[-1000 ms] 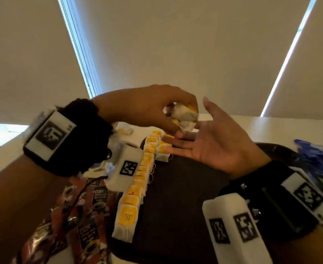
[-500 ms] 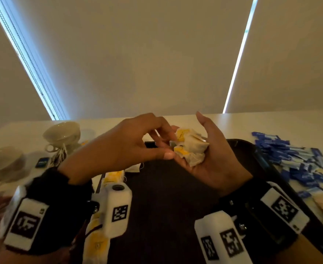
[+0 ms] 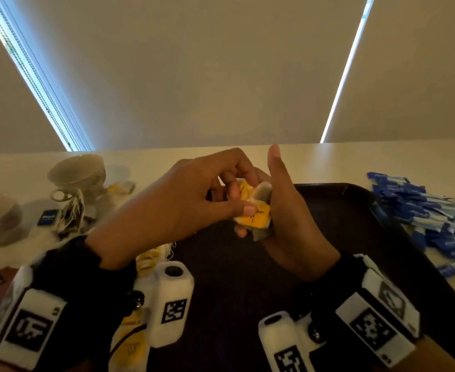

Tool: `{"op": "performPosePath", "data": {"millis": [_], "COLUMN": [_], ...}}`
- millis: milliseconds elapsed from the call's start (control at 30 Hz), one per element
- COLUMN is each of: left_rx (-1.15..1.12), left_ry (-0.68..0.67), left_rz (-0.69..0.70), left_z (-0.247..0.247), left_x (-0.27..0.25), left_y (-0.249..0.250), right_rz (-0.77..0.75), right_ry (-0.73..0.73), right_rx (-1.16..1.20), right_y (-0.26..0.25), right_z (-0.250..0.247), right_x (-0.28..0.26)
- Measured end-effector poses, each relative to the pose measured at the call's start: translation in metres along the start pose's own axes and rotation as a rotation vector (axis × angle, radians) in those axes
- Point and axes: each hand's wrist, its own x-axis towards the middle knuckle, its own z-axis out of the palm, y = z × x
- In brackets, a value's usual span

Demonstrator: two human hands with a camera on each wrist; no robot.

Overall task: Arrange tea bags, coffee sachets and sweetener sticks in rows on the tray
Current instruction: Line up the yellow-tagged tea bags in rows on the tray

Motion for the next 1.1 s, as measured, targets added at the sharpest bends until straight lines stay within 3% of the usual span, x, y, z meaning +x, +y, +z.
{"op": "performPosePath", "data": {"millis": [133, 367, 667, 833, 900, 1000, 1100], "left_rx": [0.048, 0.23, -0.086, -0.167, -0.122, 0.004, 0.165], "left_ry": [-0.029, 0.005, 0.07, 0.203, 0.137, -0.144, -0.337], "left_rz": [0.096, 0.232, 0.088, 0.009, -0.077, -0.258, -0.301], "left_z": [0.001, 0.011, -0.009, -0.035, -0.042, -0.037, -0.026], "left_x": [0.0, 0.002, -0.004, -0.015, -0.014, -0.01, -0.013], "left_y": [0.0, -0.007, 0.008, 0.008, -0.005, -0.034, -0.062], "right_rz": [0.063, 0.118, 0.255, 0.255, 0.235, 0.229, 0.244], "right_ry": [-0.021, -0.039, 0.164, 0.184, 0.214, 0.231, 0.232], "right_rx": [0.111, 0.089, 0.195, 0.289, 0.295, 0.287, 0.273], "right_y": [-0.002, -0.001, 0.0, -0.005, -0.006, -0.004, -0.002], "right_z": [-0.005, -0.01, -0.015, -0.023, -0.027, -0.029, -0.029], "right_x": [0.003, 0.004, 0.008, 0.011, 0.014, 0.015, 0.016]}}
